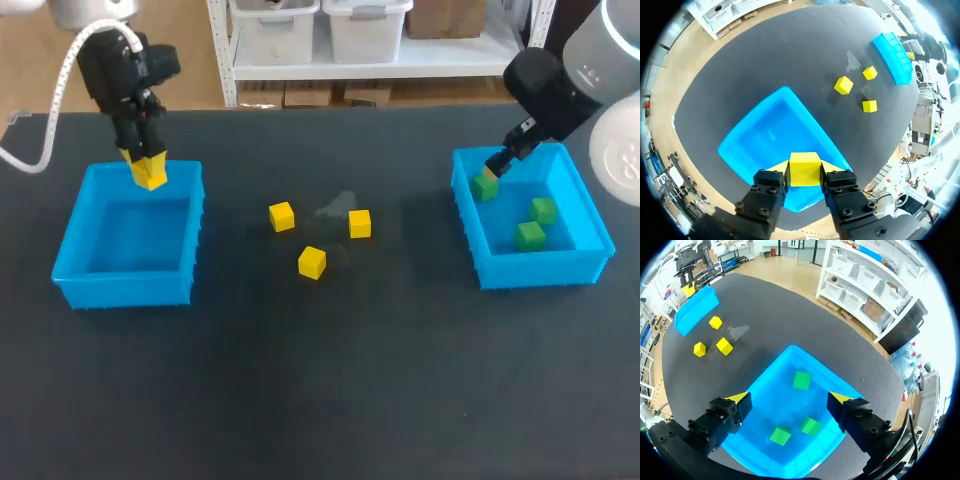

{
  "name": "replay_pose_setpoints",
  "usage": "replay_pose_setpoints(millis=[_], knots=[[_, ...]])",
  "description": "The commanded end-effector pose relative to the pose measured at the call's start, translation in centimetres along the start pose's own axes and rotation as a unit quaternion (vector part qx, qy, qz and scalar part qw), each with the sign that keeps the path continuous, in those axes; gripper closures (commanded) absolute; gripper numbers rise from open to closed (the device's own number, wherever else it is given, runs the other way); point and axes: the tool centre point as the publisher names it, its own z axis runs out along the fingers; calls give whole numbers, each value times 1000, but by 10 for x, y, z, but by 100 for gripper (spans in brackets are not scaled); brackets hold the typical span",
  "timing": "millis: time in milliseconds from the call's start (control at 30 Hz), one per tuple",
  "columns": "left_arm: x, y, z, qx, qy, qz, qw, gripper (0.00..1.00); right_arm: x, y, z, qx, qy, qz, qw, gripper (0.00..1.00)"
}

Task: Put the green cubes in the right bin and the yellow cubes in the left bin.

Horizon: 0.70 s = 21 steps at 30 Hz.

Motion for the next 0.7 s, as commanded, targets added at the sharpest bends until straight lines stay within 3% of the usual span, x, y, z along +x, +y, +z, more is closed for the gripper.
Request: replay_pose_setpoints(millis=[33,467,500,533,567,700], knots=[[15,0,12,5,-90,-10,996,100,0,0,0,0,-1,0,1000,0],[33,4,27,17,-87,-35,995,100,0,0,0,0,-1,0,1000,0],[33,4,27,15,-85,-34,996,91,0,0,0,0,-1,0,1000,0],[33,4,27,10,-83,-33,996,40,0,0,0,0,-1,0,1000,0],[32,5,27,11,-84,-33,996,0,0,0,0,0,-1,0,1000,0],[26,6,23,9,-89,-26,996,0,0,0,0,0,-1,0,1000,0]])
